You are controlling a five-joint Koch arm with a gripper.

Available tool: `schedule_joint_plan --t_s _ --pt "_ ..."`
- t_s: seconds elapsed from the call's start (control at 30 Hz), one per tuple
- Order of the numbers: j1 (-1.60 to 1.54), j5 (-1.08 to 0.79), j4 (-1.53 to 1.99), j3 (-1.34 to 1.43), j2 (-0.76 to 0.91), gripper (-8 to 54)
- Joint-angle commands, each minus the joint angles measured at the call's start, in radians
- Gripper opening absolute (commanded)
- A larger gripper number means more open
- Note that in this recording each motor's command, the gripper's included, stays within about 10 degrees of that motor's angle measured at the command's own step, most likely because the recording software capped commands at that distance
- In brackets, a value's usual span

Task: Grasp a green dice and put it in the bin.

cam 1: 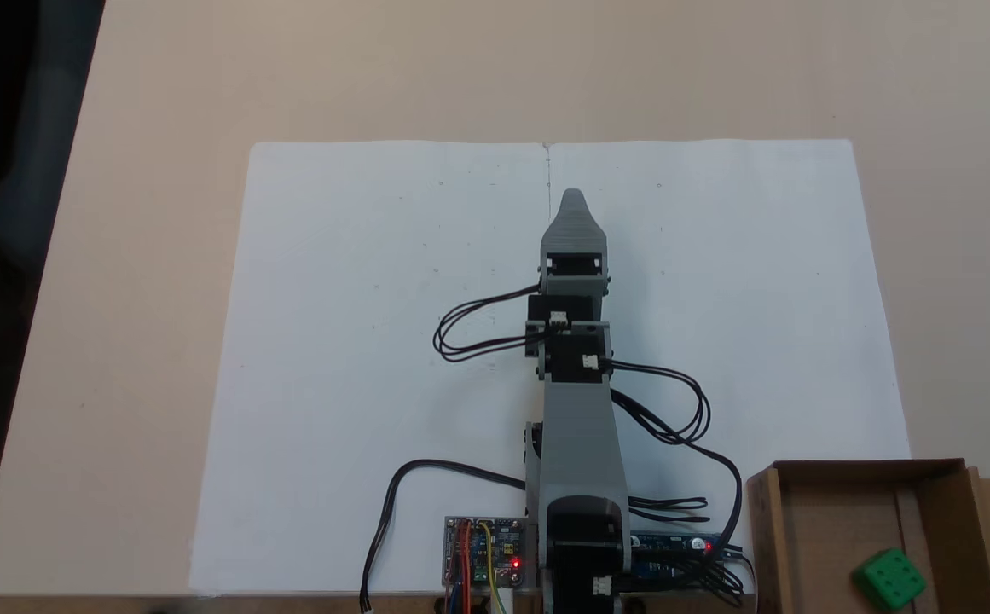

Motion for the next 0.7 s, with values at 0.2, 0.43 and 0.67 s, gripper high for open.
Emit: schedule_joint_plan --t_s 0.2,0.43,0.67 --pt "0.017 -0.106 -0.357 0.184 0.114 42.4" --pt "0.015 -0.109 -0.572 0.357 0.123 44.5" --pt "0.041 -0.11 -0.711 0.359 0.124 45.4"
